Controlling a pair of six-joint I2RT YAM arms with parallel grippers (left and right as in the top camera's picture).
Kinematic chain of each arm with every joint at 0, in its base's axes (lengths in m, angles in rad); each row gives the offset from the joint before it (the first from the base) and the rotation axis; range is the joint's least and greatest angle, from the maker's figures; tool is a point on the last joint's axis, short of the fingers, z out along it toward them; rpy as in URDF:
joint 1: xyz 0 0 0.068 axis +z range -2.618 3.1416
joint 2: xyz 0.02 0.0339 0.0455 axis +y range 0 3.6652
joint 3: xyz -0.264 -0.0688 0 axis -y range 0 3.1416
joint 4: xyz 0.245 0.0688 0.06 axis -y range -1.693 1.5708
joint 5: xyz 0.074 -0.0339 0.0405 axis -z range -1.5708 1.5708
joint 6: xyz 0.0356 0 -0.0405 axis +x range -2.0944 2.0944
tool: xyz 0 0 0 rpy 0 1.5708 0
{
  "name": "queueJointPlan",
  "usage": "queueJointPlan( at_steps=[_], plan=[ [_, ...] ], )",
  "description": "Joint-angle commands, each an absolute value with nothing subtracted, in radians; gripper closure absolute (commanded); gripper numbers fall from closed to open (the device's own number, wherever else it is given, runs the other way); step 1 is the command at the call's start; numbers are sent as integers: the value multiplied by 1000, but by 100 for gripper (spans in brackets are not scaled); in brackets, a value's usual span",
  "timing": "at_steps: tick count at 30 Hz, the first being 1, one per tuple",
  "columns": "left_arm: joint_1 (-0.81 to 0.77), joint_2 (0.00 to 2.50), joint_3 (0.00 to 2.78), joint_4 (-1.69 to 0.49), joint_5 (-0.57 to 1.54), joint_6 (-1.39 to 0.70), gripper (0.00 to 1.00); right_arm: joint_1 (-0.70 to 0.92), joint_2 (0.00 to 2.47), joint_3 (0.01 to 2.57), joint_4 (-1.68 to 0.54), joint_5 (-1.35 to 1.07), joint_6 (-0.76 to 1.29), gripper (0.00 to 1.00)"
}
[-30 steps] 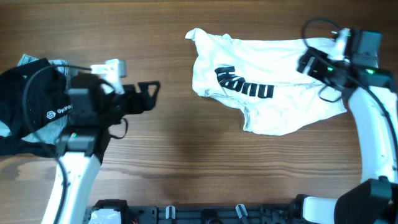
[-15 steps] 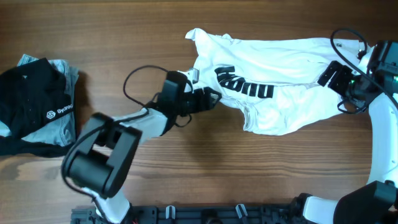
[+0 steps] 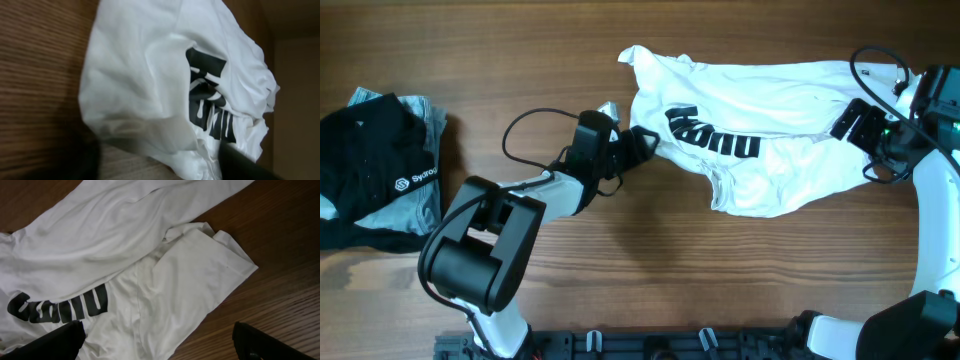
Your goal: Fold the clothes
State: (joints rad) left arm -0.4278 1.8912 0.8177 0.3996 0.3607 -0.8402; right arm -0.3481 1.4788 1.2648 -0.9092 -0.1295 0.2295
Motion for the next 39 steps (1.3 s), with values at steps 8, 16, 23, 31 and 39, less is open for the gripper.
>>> queueJointPlan(
  at_steps=[8,16,23,31,39],
  plan=[
    [-468,1897,824,332,151,-1134,5,-347,1464,1266,-918,-123,209,0],
    [-489,1897,824,382,61,-1134,74,-347,1464,1266,-925,-124,209,0],
    [-514,1897,824,377,94,-1131,96,-347,1464,1266,-925,-123,209,0],
    [-536,1897,824,364,97,-1131,0,-347,1464,1266,-924,-123,209,0],
    [-553,1962,824,363,65,-1131,40,-347,1464,1266,-925,-124,209,0]
  ],
)
